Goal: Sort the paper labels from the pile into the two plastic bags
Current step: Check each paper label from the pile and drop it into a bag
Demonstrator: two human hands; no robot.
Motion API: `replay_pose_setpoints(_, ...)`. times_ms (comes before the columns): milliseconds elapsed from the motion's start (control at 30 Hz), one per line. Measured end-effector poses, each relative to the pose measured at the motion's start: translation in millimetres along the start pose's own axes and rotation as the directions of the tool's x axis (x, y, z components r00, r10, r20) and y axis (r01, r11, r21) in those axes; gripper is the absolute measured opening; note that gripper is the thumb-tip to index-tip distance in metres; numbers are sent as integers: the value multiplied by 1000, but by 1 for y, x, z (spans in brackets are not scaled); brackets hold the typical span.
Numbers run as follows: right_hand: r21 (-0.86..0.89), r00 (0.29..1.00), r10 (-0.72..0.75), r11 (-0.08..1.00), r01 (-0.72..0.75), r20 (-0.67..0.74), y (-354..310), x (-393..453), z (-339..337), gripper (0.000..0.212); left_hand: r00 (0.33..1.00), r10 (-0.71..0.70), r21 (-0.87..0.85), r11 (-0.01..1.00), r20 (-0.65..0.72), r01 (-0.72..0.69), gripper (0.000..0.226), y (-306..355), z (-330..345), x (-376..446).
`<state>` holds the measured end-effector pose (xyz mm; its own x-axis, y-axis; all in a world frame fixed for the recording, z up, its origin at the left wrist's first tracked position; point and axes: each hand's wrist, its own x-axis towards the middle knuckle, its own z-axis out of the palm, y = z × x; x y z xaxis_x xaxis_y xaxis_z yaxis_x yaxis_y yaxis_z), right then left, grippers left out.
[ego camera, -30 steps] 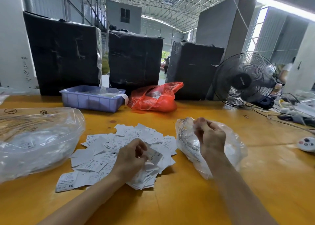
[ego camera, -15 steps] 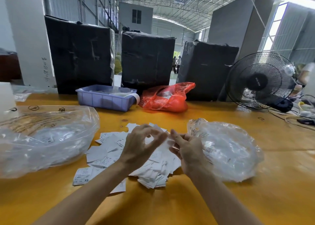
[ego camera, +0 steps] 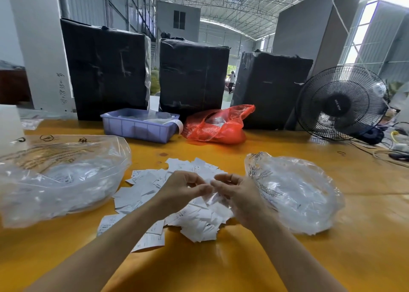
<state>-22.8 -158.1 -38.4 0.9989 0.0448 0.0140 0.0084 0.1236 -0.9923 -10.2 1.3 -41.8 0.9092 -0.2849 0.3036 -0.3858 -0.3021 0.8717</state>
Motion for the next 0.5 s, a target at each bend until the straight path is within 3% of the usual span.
replay_pose_setpoints(167,52,998,63,997,-61,-25,0,1,0,11,993,-114,-96,989,-9,113,18,-4,-1,2)
replay_pose_setpoints(300,110,995,23,994,-12,-100,0,5,-3,12,980,-197,-306,934,-6,185,11,-5,-4,3)
replay_pose_setpoints(400,-40,983,-114,993,110,-141,5,6,-6,14,971,-237,-364,906,-15,215,3,-5,-8,3)
replay_pose_setpoints(500,-310,945,-301,917,251,-125,7,6,-8,22,969,-243,-398,894,-41,207,5,-6,-10,4)
